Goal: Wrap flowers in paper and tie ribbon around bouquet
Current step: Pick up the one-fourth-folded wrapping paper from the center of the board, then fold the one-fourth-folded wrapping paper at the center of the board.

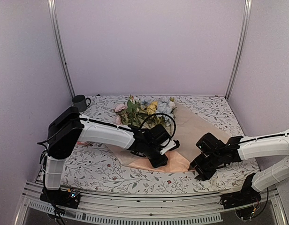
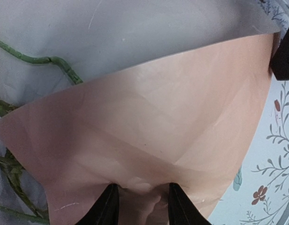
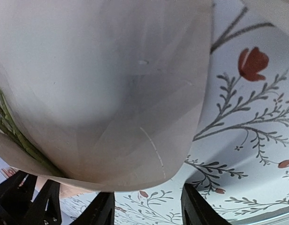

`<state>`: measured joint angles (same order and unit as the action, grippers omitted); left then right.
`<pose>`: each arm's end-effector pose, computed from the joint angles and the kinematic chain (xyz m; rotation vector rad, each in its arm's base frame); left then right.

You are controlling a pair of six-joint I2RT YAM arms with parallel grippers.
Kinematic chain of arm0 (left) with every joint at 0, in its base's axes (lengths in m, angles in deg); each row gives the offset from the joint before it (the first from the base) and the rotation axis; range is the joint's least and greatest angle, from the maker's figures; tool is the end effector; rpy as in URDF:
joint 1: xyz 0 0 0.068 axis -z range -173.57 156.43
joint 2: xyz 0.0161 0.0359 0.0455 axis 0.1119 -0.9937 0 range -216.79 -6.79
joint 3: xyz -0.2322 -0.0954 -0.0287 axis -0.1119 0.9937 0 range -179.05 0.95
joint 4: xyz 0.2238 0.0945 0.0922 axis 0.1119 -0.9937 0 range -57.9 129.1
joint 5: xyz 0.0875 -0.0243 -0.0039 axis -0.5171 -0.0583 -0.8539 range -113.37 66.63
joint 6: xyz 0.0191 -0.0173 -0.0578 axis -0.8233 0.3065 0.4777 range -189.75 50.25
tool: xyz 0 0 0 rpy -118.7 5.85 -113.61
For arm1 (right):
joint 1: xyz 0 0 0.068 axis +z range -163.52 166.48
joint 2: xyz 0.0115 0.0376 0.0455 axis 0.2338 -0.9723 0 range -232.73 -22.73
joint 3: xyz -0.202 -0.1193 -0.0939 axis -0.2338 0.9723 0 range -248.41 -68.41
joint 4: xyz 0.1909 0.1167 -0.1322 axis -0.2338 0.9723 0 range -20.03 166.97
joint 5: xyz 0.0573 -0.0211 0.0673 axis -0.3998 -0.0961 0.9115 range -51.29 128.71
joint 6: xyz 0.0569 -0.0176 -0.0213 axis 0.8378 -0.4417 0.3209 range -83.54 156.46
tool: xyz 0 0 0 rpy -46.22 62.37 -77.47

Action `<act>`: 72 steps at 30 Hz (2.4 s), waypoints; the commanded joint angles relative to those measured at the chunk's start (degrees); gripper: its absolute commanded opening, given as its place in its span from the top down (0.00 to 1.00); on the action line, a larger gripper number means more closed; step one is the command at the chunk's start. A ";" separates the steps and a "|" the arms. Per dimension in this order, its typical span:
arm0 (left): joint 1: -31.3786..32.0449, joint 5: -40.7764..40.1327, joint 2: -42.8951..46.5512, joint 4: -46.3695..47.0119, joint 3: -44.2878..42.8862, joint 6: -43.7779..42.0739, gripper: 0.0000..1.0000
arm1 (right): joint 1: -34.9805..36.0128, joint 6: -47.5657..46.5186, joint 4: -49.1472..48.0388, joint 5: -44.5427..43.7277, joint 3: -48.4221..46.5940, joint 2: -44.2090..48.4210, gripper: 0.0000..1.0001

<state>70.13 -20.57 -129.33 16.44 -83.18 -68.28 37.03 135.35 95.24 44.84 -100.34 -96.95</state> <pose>0.1918 -0.3938 0.1071 1.4148 2.3106 -0.4323 0.1363 0.1739 0.1151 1.2297 2.8199 0.6318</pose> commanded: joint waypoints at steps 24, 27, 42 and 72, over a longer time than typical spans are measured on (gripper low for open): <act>-0.25 3.25 0.71 -4.42 -2.85 0.06 0.62 | -2.24 0.50 -1.41 -3.15 -0.02 -6.78 1.00; 0.38 4.92 0.98 -3.38 -4.41 0.77 0.60 | -2.20 -0.54 -1.00 -3.41 -0.47 -6.43 1.00; -1.76 12.74 -10.78 -7.30 -14.82 6.41 0.55 | 0.24 -8.63 5.12 -11.67 -7.60 -6.47 1.00; -9.86 29.08 -3.69 9.77 -3.18 13.11 0.57 | 18.22 -64.77 -12.15 -33.15 -12.27 -13.39 1.00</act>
<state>62.65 6.56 -135.88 24.11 -88.10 -56.14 54.86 83.22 90.30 9.45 -114.67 -107.50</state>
